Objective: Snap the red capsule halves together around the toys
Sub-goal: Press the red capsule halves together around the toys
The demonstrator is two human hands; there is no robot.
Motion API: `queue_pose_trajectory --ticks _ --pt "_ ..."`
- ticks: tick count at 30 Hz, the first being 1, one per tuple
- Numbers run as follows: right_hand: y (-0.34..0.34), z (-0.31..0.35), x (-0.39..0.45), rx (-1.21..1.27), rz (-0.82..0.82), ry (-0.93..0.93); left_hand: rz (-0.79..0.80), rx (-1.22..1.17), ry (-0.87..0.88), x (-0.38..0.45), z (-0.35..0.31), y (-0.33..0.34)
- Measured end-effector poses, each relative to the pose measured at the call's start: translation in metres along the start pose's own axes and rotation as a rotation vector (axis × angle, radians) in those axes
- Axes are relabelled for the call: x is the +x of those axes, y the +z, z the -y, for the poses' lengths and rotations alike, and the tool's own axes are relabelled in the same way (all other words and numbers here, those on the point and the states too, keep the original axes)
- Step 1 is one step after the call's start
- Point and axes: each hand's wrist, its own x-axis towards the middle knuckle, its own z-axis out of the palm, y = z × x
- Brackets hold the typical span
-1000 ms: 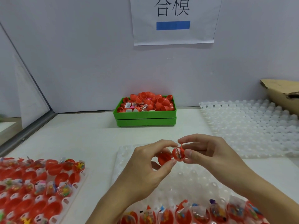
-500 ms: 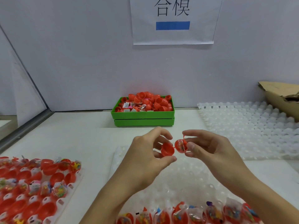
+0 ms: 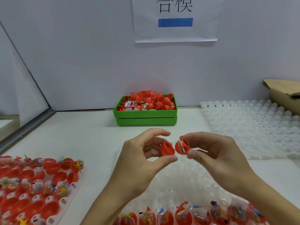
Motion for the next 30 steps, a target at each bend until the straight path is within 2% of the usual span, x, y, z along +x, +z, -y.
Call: queue_pose_trajectory --ticks 7,14,19,24,26,30 --pt "0.000 0.001 -0.001 -0.031 -0.007 -0.095 -0.007 0.019 0.029 -0.002 -0.002 0.000" --pt "-0.002 0.005 -0.002 -0.413 0.105 -0.298 -0.003 0.056 0.078 -0.005 -0.005 0.004" --pt "-0.003 0.010 -0.003 -0.540 0.105 -0.393 -0.006 0.061 0.092 -0.006 -0.003 0.006" --pt "-0.002 0.010 -0.004 -0.623 0.126 -0.402 -0.004 0.070 0.082 -0.006 0.000 0.007" --pt "0.000 0.007 -0.004 -0.600 0.075 -0.385 0.004 0.088 0.077 -0.006 0.001 0.007" --pt "0.002 0.006 -0.005 -0.328 -0.022 -0.235 0.000 0.071 0.067 -0.006 0.001 0.008"
